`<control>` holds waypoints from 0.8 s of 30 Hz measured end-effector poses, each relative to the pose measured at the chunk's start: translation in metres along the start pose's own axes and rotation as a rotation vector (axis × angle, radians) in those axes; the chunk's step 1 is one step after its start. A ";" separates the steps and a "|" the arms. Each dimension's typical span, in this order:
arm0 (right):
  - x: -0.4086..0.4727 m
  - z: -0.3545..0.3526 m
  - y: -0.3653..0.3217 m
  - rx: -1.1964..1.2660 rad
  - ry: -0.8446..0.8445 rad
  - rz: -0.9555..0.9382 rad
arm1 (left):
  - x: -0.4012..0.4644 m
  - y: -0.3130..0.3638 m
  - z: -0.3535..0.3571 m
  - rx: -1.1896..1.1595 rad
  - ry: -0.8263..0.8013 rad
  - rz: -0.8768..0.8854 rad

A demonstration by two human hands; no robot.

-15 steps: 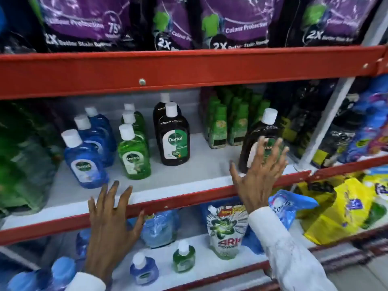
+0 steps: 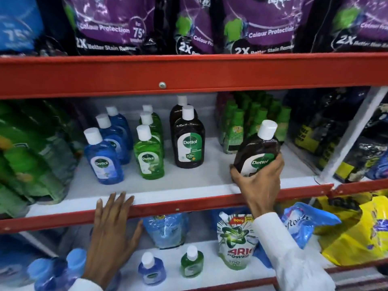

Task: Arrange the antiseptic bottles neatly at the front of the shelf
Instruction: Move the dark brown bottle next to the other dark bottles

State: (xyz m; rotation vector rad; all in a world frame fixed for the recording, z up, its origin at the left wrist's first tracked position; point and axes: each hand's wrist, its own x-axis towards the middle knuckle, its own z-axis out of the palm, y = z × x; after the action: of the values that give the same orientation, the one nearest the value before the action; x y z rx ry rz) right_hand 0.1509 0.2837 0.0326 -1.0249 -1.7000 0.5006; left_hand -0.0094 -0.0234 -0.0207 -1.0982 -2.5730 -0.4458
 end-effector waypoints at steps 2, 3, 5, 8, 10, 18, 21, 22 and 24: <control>-0.016 0.009 -0.025 0.047 -0.060 -0.027 | -0.002 0.001 0.000 0.031 -0.008 -0.007; -0.023 0.015 -0.037 0.054 -0.089 -0.035 | -0.003 0.001 -0.001 0.038 -0.010 -0.017; -0.036 0.026 -0.059 0.056 -0.150 -0.054 | -0.004 0.003 -0.002 0.043 -0.006 -0.026; -0.050 0.043 -0.081 0.057 -0.228 -0.083 | -0.007 0.002 -0.007 0.066 0.004 -0.015; -0.055 0.050 -0.086 0.066 -0.255 -0.088 | -0.008 0.003 -0.009 0.073 -0.002 -0.017; -0.061 0.061 -0.083 0.038 -0.272 -0.032 | -0.009 0.005 -0.014 0.051 -0.048 -0.059; -0.061 0.059 -0.080 0.026 -0.318 -0.019 | -0.007 0.003 -0.017 0.029 -0.038 -0.058; -0.063 0.057 -0.078 0.015 -0.327 -0.021 | -0.007 0.001 -0.018 0.024 -0.025 -0.057; -0.069 0.048 -0.071 0.029 -0.296 -0.066 | -0.007 -0.006 -0.021 0.020 0.000 -0.068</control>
State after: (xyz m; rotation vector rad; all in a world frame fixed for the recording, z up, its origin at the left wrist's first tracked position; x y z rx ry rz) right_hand 0.0855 0.1955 0.0283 -0.9032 -1.9742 0.6569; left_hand -0.0056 -0.0404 -0.0058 -1.0069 -2.6148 -0.4346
